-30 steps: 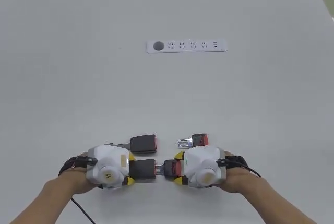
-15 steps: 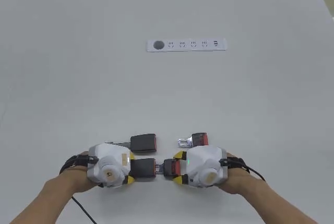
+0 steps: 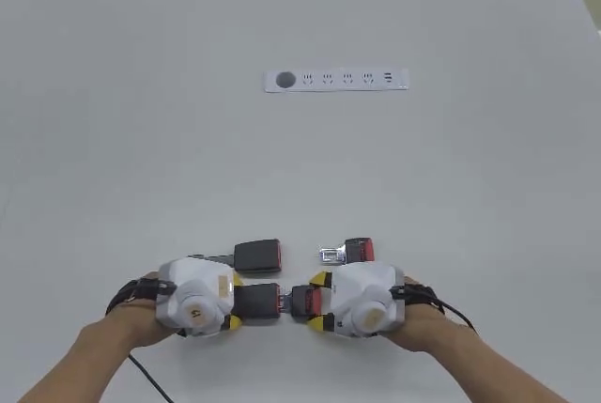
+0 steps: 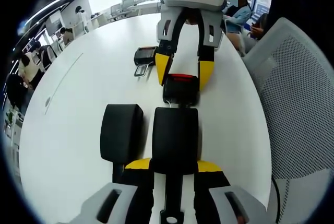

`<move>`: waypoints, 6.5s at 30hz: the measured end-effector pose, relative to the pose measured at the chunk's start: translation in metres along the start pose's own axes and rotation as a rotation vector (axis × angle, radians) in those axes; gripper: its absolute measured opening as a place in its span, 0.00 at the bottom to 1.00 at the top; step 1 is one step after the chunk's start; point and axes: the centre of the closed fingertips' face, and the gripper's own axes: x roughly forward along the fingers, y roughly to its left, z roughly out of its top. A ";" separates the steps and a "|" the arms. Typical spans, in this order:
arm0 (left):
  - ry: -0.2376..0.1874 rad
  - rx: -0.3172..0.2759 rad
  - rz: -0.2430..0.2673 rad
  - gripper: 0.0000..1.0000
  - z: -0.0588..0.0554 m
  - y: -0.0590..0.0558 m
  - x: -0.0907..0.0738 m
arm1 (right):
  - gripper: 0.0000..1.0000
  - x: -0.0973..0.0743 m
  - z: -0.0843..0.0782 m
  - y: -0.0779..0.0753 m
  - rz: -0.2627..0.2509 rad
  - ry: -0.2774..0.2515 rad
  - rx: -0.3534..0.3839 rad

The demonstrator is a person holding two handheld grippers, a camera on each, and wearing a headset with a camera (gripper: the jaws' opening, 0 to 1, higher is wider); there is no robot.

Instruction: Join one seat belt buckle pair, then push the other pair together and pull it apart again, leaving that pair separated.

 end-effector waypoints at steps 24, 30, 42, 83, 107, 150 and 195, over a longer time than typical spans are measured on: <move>-0.001 -0.005 -0.010 0.28 0.003 -0.004 0.005 | 0.26 0.012 0.003 0.019 0.019 -0.034 0.002; -0.001 -0.008 -0.006 0.29 0.002 -0.003 0.003 | 0.26 0.010 -0.006 0.013 0.020 -0.034 -0.010; 0.018 -0.009 -0.004 0.29 0.002 -0.001 0.000 | 0.27 0.006 -0.014 0.001 0.028 -0.024 -0.028; 0.019 0.004 -0.024 0.30 0.001 -0.004 -0.001 | 0.29 0.000 0.004 0.005 0.049 0.007 -0.079; -0.010 -0.103 0.038 0.43 -0.001 -0.004 -0.020 | 0.48 -0.007 0.019 -0.003 0.014 -0.045 -0.016; -0.032 -0.168 0.138 0.49 0.003 0.064 -0.037 | 0.44 -0.059 -0.032 -0.072 -0.103 0.027 -0.023; 0.082 0.003 -0.029 0.32 0.004 0.067 0.005 | 0.31 -0.051 -0.062 -0.081 -0.004 0.118 -0.111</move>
